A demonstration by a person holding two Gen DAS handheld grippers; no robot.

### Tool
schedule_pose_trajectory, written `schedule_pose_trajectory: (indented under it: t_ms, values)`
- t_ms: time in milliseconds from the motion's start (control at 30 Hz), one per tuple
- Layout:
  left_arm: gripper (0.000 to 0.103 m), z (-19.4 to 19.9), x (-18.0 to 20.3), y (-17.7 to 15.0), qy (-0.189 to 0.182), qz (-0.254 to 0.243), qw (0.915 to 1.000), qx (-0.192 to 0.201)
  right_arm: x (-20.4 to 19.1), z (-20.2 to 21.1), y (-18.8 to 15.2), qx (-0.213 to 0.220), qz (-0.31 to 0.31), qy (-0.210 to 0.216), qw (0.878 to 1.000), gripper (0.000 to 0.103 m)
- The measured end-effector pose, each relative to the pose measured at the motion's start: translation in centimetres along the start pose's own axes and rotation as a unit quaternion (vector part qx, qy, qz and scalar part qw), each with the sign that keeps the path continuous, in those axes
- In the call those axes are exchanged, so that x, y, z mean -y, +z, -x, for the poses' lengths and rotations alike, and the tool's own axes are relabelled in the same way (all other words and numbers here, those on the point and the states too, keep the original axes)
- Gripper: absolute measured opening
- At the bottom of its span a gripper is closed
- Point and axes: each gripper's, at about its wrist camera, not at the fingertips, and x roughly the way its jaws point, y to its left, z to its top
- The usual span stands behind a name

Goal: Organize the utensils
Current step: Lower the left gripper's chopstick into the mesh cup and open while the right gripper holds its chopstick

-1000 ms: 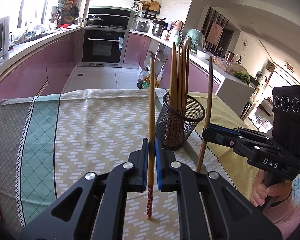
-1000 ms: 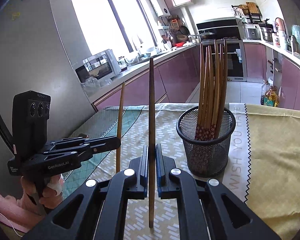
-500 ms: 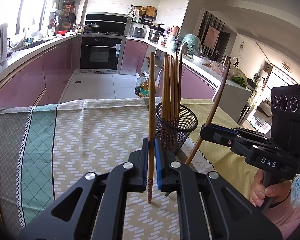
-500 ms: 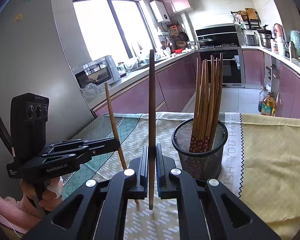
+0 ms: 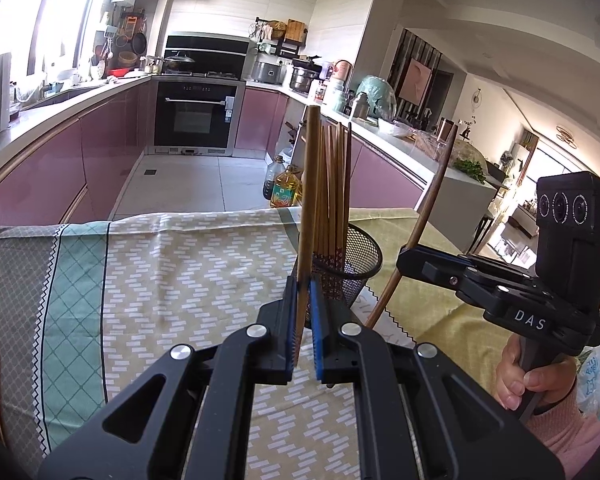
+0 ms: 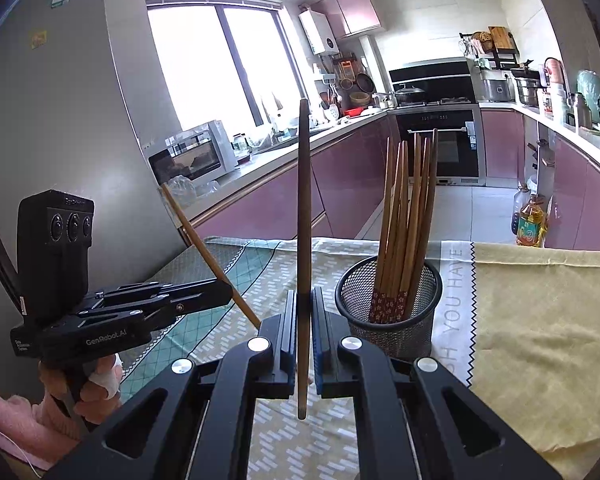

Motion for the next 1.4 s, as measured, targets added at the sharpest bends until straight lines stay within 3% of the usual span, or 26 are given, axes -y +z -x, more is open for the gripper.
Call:
schedule_pose_trajectory:
  t_ms: [800, 1000, 1267, 1400]
  values:
    - [0.006, -0.1, 1.1, 1.0, -0.015, -0.017, 0.9997, 0.009, 0.2, 1.0, 1.3, 0.024, 0.006, -0.008, 1.0, 0.006]
    - [0.002, -0.3, 1.4, 1.1, -0.021, -0.022, 0.9995, 0.009, 0.2, 1.0, 1.4, 0.026, 0.007, -0.008, 1.0, 0.006]
    - [0.002, -1.9, 0.8, 0.4, -0.009, -0.019, 0.9996, -0.017, 0.6, 0.8, 1.1, 0.02, 0.001, -0.01, 1.0, 0.006]
    - [0.011, -4.3, -0.3, -0.5, 0.002, -0.015, 0.9984, -0.054, 0.9, 0.6, 0.8, 0.015, -0.004, -0.011, 1.0, 0.006]
